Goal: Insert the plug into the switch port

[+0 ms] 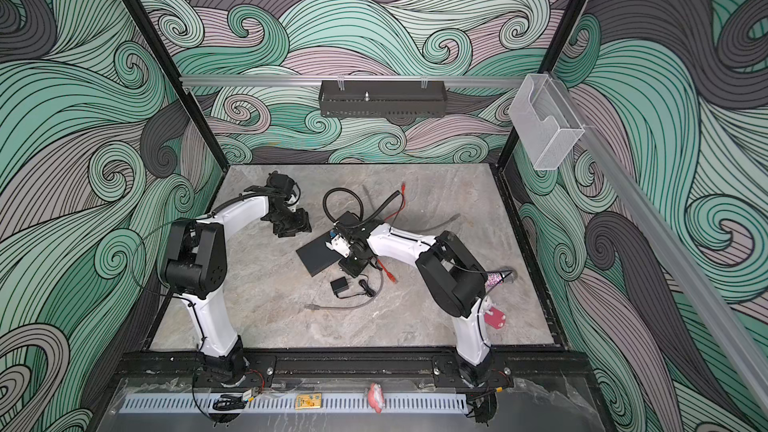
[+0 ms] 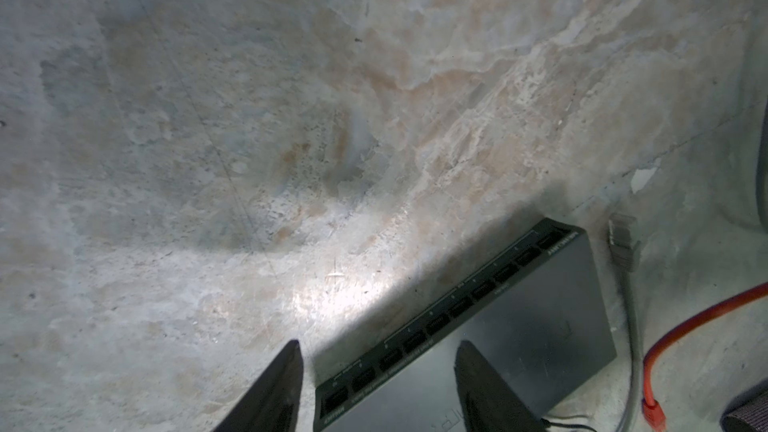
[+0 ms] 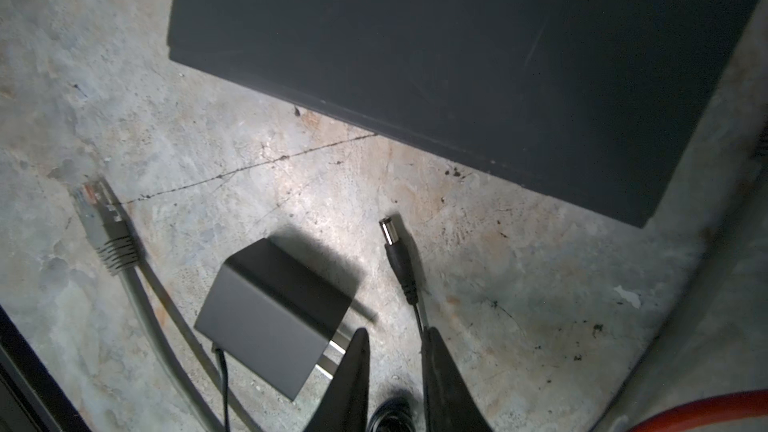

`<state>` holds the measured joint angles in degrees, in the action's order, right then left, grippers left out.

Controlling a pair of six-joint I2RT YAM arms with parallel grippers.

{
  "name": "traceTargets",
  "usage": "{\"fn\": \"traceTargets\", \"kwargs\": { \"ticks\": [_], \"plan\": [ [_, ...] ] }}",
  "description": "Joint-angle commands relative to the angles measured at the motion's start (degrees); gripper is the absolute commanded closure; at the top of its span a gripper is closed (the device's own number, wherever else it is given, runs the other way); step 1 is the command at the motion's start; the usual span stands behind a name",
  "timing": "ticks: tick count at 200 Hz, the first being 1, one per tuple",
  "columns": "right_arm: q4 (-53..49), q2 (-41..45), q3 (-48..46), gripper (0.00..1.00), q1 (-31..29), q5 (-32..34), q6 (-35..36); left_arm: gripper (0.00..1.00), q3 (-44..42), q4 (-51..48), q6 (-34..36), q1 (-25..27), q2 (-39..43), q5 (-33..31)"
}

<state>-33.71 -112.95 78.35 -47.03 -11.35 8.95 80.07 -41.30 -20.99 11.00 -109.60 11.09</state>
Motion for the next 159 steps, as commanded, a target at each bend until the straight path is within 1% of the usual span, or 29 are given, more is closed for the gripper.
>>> {"fn": "traceTargets", "kwargs": {
  "ticks": [1,39,71,114,159],
  "plan": [
    [0.4,-1.7,0.2,0.75,-0.2,0.9,1.8,0.38,-0.7,0.4,-0.9,0.0,1.9,1.3],
    [0.7,-3.6,0.5,0.76,-1.0,1.6,2.0,0.38,-0.8,0.4,-1.0,0.0,2.2,1.5],
    [1.3,-4.3,0.5,0.79,-2.0,4.8,1.7,0.38,-0.8,0.4,-1.0,0.0,2.3,1.6],
    [3.0,-3.7,-0.8,0.90,-2.3,6.2,0.2,0.38,-0.8,0.4,-1.2,-0.1,2.4,1.5],
    [3.5,-3.4,-1.3,0.96,-2.0,6.5,-1.8,0.38,-1.0,0.3,-1.3,-0.2,2.8,1.5]
  ]
}}
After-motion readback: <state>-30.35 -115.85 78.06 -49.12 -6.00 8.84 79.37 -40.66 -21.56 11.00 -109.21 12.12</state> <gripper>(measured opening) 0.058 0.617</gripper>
